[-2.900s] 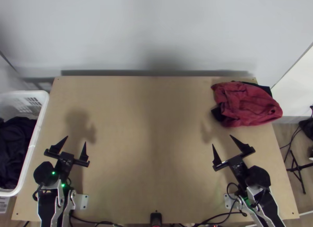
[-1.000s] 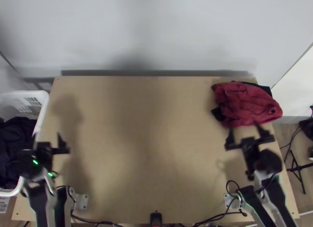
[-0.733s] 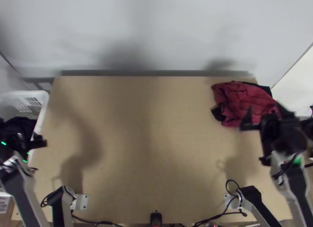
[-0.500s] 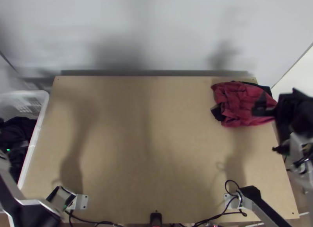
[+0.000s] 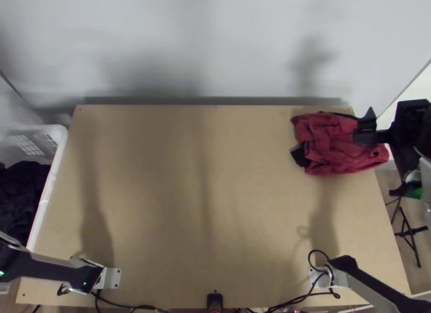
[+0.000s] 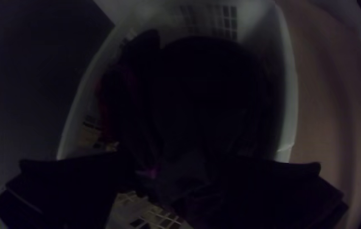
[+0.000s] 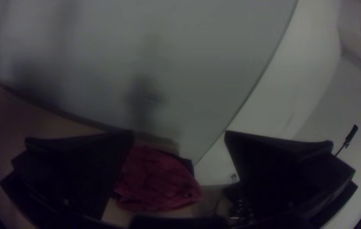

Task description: Fold the t-shirt

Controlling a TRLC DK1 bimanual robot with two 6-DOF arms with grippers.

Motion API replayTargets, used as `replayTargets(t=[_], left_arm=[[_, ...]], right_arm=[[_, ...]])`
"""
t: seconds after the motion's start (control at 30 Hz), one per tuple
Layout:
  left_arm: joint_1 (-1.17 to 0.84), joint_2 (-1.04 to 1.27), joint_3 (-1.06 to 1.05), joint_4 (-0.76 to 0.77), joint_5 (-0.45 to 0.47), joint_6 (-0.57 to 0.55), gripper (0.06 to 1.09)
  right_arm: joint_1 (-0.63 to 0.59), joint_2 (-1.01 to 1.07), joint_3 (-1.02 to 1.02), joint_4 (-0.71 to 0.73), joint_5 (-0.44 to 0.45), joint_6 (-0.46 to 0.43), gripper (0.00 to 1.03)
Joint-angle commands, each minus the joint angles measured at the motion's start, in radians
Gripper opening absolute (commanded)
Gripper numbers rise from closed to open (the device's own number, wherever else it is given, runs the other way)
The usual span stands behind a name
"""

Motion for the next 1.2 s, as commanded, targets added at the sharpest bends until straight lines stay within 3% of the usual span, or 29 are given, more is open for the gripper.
replayTargets(t=[0.0, 0.37, 0.4, 0.43, 0.7, 0.87, 1.0, 1.17], left_arm=[[0.019, 0.169, 0.103, -0.024, 0.001, 0.033, 0.94], [0.007, 0.230, 0.063, 0.002, 0.001, 0.040, 0.94], [0.005, 0.238, 0.063, 0.005, 0.000, 0.040, 0.90], [0.004, 0.255, 0.065, 0.019, 0.001, 0.040, 0.75], [0.000, 0.225, 0.068, 0.011, 0.006, 0.027, 0.25], [-0.004, 0.132, 0.068, -0.027, 0.014, 0.018, 0.23], [-0.012, 0.037, 0.096, -0.096, 0.070, -0.013, 0.09], [-0.027, 0.000, 0.108, -0.142, 0.104, -0.013, 0.09]], right_arm=[[0.025, 0.019, 0.073, -0.041, 0.010, -0.014, 0.99], [0.026, 0.014, 0.127, -0.088, 0.023, -0.003, 0.98], [0.026, 0.014, 0.128, -0.090, 0.023, -0.003, 0.98], [0.026, 0.013, 0.134, -0.091, 0.023, -0.003, 0.98], [0.048, 0.016, 0.143, -0.091, 0.023, -0.003, 0.98], [0.052, 0.017, 0.147, -0.090, 0.023, -0.003, 0.98], [0.052, 0.016, 0.148, -0.090, 0.024, -0.003, 0.98], [0.052, 0.020, 0.150, -0.085, 0.023, -0.003, 0.98]])
